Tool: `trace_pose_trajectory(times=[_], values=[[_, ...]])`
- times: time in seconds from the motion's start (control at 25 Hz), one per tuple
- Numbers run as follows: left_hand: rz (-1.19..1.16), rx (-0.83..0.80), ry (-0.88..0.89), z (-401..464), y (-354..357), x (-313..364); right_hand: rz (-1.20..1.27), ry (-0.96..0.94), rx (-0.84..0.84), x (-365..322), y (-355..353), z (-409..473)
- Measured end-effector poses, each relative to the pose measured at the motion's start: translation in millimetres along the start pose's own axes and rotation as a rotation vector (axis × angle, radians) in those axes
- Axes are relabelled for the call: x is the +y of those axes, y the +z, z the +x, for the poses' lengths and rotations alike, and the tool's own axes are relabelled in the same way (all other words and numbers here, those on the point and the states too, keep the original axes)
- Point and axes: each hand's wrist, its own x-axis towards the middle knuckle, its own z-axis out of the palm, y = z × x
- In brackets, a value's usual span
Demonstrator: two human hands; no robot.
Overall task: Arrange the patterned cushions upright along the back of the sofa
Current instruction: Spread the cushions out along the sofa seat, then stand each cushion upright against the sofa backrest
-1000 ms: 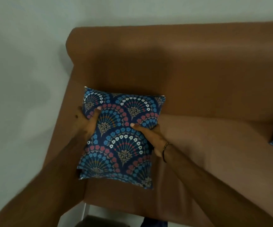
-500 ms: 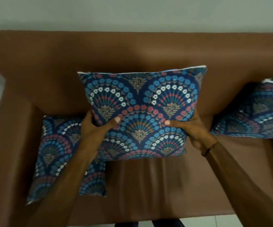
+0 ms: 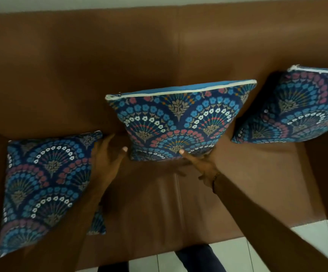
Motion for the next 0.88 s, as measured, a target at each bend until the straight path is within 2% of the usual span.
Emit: trace_pose_trajectory(times=[0.08,0.16,0.24,0.32,0.4,0.48,0.52,0.64,0.72,0.88], values=[[0.221,0.090,0.032,1.1,-29.4,-33.1,-0.056,0.009,0.031,15.3,28.8,-9.1],[0.317,0.160,-0.049,-0.4,-64.3,-74.4,-0.118,0.024,-0.104,18.8,73.3,-19.3],[0.320,0.164,-0.166,0.6,-100.0,-107.4,-0.208,0.098,-0.288,15.0,127.9,-37.5],[0.276,0.132,-0.315,5.0,-135.9,-127.6,-0.303,0.149,-0.408,20.2,190.1,-43.6],[0.150,0.088,-0.475,12.7,-160.1,-144.7,-0.339,0.185,-0.451,29.6,245.1,-42.4],[-0.075,0.003,-0.637,20.2,-180.5,-165.2,-0.276,0.107,-0.481,43.7,290.0,-42.2],[-0.189,-0.001,-0.662,21.6,-191.7,-179.4,-0.212,0.059,-0.477,54.0,309.8,-37.5],[-0.374,0.047,-0.585,16.0,-212.8,-202.9,-0.054,-0.143,-0.310,68.4,334.9,-27.8],[-0.417,0.105,-0.405,6.7,-216.5,-188.5,-0.006,-0.313,-0.220,58.5,327.2,-36.2],[-0.480,0.261,-0.103,26.4,-248.5,-177.3,-0.086,-0.662,-0.178,10.1,344.3,-34.6]])
